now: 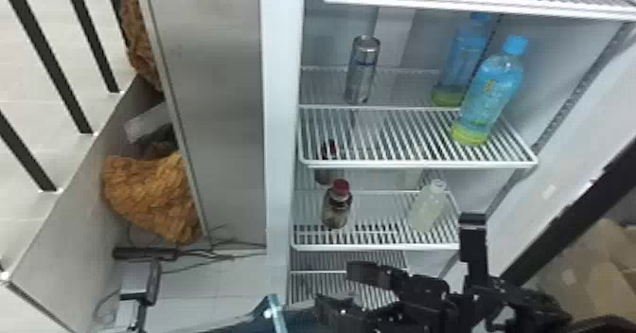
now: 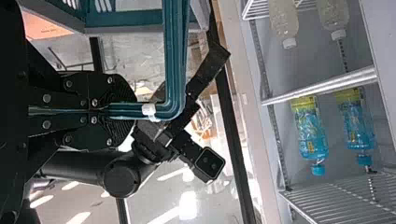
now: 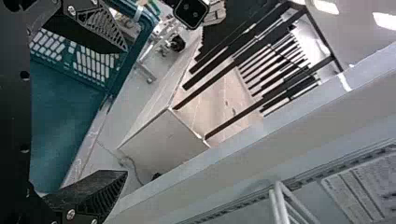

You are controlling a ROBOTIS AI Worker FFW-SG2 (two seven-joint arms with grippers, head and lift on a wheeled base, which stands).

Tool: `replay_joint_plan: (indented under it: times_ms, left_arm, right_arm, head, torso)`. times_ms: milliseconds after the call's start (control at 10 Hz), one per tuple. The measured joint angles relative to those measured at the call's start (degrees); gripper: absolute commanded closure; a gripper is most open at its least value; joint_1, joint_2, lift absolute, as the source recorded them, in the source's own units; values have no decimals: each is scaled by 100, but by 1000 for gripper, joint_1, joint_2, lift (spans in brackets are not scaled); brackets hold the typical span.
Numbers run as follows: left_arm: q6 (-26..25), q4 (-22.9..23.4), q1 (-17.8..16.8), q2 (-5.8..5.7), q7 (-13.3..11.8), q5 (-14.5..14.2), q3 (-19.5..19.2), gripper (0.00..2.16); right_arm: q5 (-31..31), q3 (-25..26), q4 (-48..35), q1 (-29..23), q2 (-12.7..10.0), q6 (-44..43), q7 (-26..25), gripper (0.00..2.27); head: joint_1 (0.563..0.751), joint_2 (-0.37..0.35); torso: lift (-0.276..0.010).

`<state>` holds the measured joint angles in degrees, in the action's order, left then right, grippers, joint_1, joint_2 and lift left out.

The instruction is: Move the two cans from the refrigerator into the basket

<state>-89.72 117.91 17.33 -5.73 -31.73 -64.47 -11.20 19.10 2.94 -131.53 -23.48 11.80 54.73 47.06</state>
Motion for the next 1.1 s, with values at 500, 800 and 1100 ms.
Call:
replay_joint_plan:
  times_ms: [500, 800, 1100]
  left_arm:
    - [0, 0, 22, 10, 0, -19, -20, 1199]
    - [0, 0, 25, 10, 0, -30, -20, 1199]
    - [0, 0, 25, 8, 0, -31, -12, 1197]
  right_arm:
    - [214, 204, -219, -49, -101, -1230, -613, 130]
    - [84, 376, -238, 31, -204, -1737, -1010, 128]
    - [-84, 609, -102, 139, -353, -2320, -1384, 122]
  head:
    - [695, -141]
    - [695, -176]
    - [695, -232]
  torso:
    - [-35]
    - [-35]
    - [-35]
